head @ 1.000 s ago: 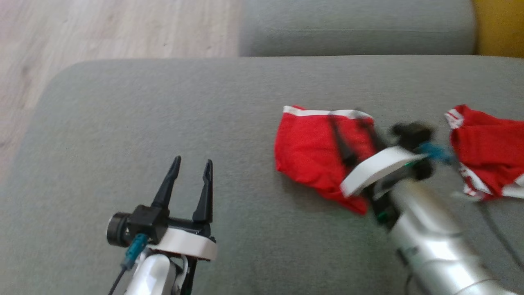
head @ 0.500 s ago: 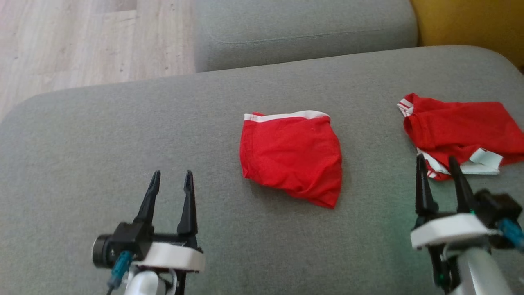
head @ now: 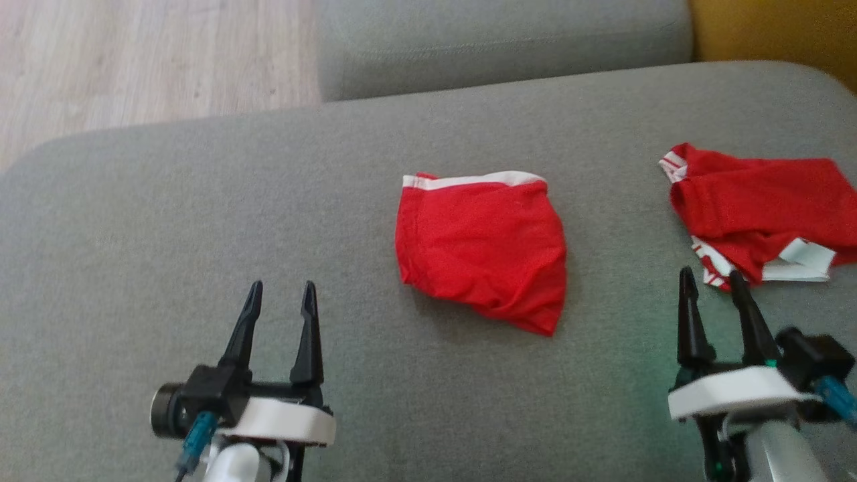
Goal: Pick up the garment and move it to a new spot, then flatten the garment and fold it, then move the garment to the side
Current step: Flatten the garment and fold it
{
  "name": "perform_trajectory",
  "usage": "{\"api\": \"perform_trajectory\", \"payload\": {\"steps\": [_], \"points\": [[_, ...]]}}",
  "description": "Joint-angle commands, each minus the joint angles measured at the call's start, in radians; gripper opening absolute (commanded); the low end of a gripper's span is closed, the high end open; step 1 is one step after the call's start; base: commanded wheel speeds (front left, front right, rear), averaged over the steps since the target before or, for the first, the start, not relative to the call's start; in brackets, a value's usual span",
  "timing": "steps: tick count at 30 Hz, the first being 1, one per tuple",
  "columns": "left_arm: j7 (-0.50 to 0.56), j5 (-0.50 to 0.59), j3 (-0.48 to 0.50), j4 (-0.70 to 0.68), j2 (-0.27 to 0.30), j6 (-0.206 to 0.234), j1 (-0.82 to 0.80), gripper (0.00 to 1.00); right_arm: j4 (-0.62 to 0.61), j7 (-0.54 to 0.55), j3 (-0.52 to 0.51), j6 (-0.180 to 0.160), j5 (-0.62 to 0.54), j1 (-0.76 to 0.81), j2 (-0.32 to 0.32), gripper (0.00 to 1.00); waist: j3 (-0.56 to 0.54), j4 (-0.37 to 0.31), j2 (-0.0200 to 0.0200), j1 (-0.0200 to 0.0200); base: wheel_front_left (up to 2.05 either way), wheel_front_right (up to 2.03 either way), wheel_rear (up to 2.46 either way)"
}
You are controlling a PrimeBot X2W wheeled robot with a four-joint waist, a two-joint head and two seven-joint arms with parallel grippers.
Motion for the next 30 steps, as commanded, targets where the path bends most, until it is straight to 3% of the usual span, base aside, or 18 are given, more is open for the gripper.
{"api": "perform_trajectory", "payload": {"steps": [1, 9, 20, 25, 30], "points": [[-0.005, 0.011, 0.023, -0.038, 0.003, -0.005, -0.061, 1.00, -0.031, -0.005, 0.028, -0.001, -0.014, -0.068, -0.004, 0.00, 0.026, 0.019, 0.0000, 0.0001, 0.00, 0.00, 0.00], [-0.005, 0.017, -0.012, -0.046, 0.003, -0.018, -0.124, 1.00, 0.017, 0.051, 0.058, -0.001, -0.061, -0.224, -0.004, 0.00, 0.142, 0.101, 0.0000, 0.0001, 0.00, 0.00, 0.00], [-0.005, 0.004, -0.055, -0.034, 0.003, -0.021, -0.189, 1.00, 0.285, 0.062, 0.172, -0.001, -0.081, -0.436, -0.004, 0.00, 0.225, 0.204, 0.0000, 0.0001, 0.00, 0.00, 0.00], [-0.005, -0.001, -0.069, -0.037, 0.003, -0.017, -0.206, 1.00, 0.494, 0.043, 0.051, -0.001, -0.194, -0.533, -0.004, 0.00, 0.244, 0.226, 0.0000, 0.0001, 0.00, 0.00, 0.00], [-0.005, -0.004, -0.072, -0.033, 0.003, -0.014, -0.206, 1.00, 0.579, 0.019, 0.000, -0.001, -0.246, -0.576, -0.004, 0.00, 0.240, 0.229, 0.0000, 0.0001, 0.00, 0.00, 0.00]]}}
